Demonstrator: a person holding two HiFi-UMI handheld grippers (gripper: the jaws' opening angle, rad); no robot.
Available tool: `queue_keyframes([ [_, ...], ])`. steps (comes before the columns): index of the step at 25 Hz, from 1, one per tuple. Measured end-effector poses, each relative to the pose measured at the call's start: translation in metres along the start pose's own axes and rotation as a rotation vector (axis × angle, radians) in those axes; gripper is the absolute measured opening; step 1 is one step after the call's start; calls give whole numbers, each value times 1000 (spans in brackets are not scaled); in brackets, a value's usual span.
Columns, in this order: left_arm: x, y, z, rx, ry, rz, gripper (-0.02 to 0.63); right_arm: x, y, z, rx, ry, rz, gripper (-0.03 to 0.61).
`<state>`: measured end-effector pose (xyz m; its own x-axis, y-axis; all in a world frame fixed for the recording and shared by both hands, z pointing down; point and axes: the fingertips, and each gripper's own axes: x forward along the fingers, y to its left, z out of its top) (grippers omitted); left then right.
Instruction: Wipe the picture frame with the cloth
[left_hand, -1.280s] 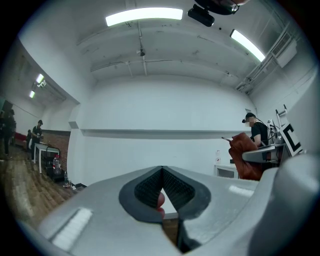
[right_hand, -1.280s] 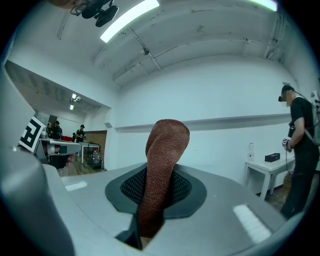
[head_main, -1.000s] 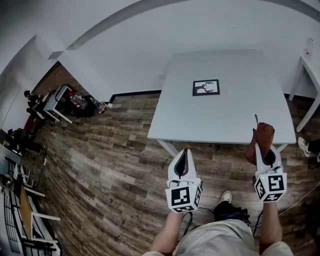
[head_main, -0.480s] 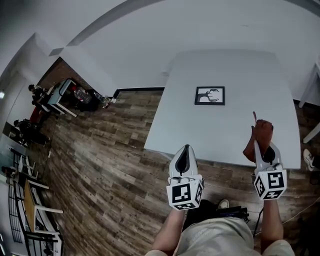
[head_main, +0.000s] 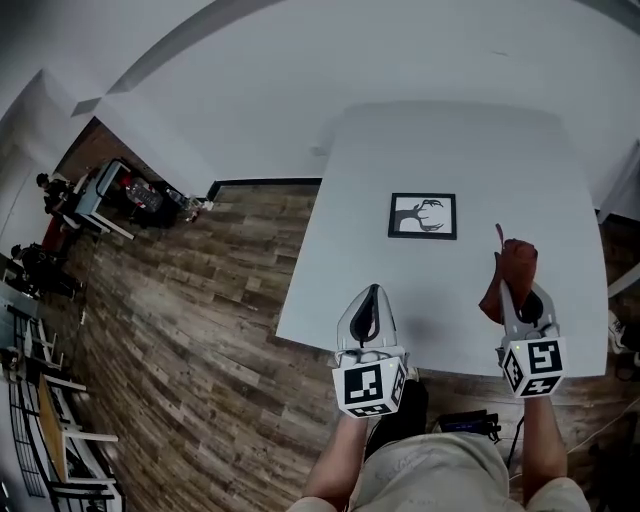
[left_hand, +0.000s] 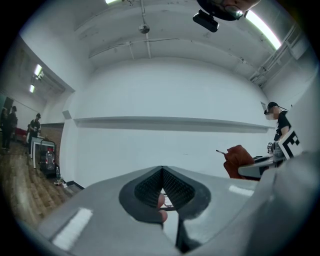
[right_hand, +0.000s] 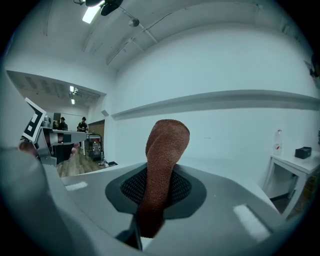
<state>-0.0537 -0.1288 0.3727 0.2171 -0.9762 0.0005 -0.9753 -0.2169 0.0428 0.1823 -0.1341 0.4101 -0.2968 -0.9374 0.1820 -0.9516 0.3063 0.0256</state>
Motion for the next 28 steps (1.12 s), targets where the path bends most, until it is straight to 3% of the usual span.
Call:
queue_keyframes([
  [9,108,57,-12,-36,13,-68,0,138,17,-1,21,117,7,89],
  [13,138,67,-16,-36,22,-72,0,201,27,-19,69,218,44,89],
  [21,163,84,-20,-8,28,-33,0,348,83,-84,250,487,188,89],
  [28,165,90,-22,-14,44,6,0,412,102,-133,300,673,201,90],
])
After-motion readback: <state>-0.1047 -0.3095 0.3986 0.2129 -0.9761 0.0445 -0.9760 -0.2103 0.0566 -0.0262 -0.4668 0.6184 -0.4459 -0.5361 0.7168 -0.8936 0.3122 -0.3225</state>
